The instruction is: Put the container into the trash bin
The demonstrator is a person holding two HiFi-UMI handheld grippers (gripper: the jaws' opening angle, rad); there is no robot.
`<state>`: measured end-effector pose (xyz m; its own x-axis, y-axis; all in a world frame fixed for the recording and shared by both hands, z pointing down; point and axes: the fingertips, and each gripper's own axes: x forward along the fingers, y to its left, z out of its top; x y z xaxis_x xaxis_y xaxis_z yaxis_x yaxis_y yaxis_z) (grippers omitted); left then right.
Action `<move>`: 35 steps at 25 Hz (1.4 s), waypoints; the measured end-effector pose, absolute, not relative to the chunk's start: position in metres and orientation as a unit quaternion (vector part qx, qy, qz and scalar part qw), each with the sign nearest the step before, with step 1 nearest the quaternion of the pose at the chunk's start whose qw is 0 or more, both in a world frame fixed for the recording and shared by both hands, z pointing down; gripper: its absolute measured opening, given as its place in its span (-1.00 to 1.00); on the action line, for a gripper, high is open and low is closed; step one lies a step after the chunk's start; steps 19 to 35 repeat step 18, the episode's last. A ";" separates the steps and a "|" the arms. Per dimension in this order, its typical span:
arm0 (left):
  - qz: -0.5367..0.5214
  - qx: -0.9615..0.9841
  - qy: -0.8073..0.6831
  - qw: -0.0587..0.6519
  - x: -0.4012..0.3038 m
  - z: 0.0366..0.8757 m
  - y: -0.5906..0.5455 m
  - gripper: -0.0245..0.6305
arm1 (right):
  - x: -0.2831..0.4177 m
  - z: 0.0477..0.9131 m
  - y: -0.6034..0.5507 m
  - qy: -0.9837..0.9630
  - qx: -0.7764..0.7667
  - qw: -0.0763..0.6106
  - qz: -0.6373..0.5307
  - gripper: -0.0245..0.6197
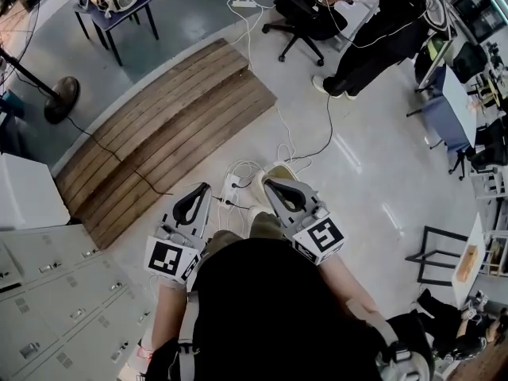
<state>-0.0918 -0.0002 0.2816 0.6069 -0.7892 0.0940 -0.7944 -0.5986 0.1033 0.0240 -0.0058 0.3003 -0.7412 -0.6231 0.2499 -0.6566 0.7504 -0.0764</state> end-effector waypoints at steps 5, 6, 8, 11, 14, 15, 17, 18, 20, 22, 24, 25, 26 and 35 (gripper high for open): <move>0.021 0.893 -0.444 0.075 -0.093 0.284 -0.002 -0.90 | 0.024 0.301 -0.006 -0.930 0.340 0.108 0.084 -0.87; 0.021 0.892 -0.444 0.075 -0.092 0.284 -0.003 -0.90 | 0.024 0.301 -0.006 -0.931 0.340 0.108 0.085 -0.87; 0.020 0.892 -0.444 0.077 -0.091 0.284 -0.006 -0.90 | 0.024 0.301 -0.009 -0.931 0.337 0.106 0.088 -0.87; 0.022 0.893 -0.444 0.078 -0.089 0.285 -0.009 -0.90 | 0.025 0.303 -0.011 -0.932 0.335 0.107 0.091 -0.87; 0.024 0.893 -0.443 0.079 -0.090 0.288 -0.008 -0.90 | 0.023 0.304 -0.010 -0.932 0.334 0.105 0.093 -0.87; 0.025 0.893 -0.442 0.080 -0.091 0.289 -0.007 -0.90 | 0.023 0.304 -0.009 -0.932 0.334 0.104 0.093 -0.87; 0.025 0.893 -0.441 0.081 -0.091 0.289 -0.006 -0.90 | 0.022 0.304 -0.009 -0.932 0.334 0.102 0.094 -0.87; 0.025 0.894 -0.441 0.082 -0.092 0.290 -0.006 -0.90 | 0.021 0.304 -0.008 -0.932 0.334 0.101 0.094 -0.87; 0.025 0.894 -0.441 0.082 -0.092 0.290 -0.006 -0.90 | 0.021 0.304 -0.008 -0.932 0.334 0.101 0.094 -0.87; 0.025 0.894 -0.441 0.082 -0.092 0.290 -0.006 -0.90 | 0.021 0.304 -0.008 -0.932 0.334 0.101 0.094 -0.87; 0.025 0.894 -0.441 0.082 -0.092 0.290 -0.006 -0.90 | 0.021 0.304 -0.008 -0.932 0.334 0.101 0.094 -0.87; 0.025 0.894 -0.441 0.082 -0.092 0.290 -0.006 -0.90 | 0.021 0.304 -0.008 -0.932 0.334 0.101 0.094 -0.87; 0.025 0.894 -0.441 0.082 -0.092 0.290 -0.006 -0.90 | 0.021 0.304 -0.008 -0.932 0.334 0.101 0.094 -0.87; 0.025 0.894 -0.441 0.082 -0.092 0.290 -0.006 -0.90 | 0.021 0.304 -0.008 -0.932 0.334 0.101 0.094 -0.87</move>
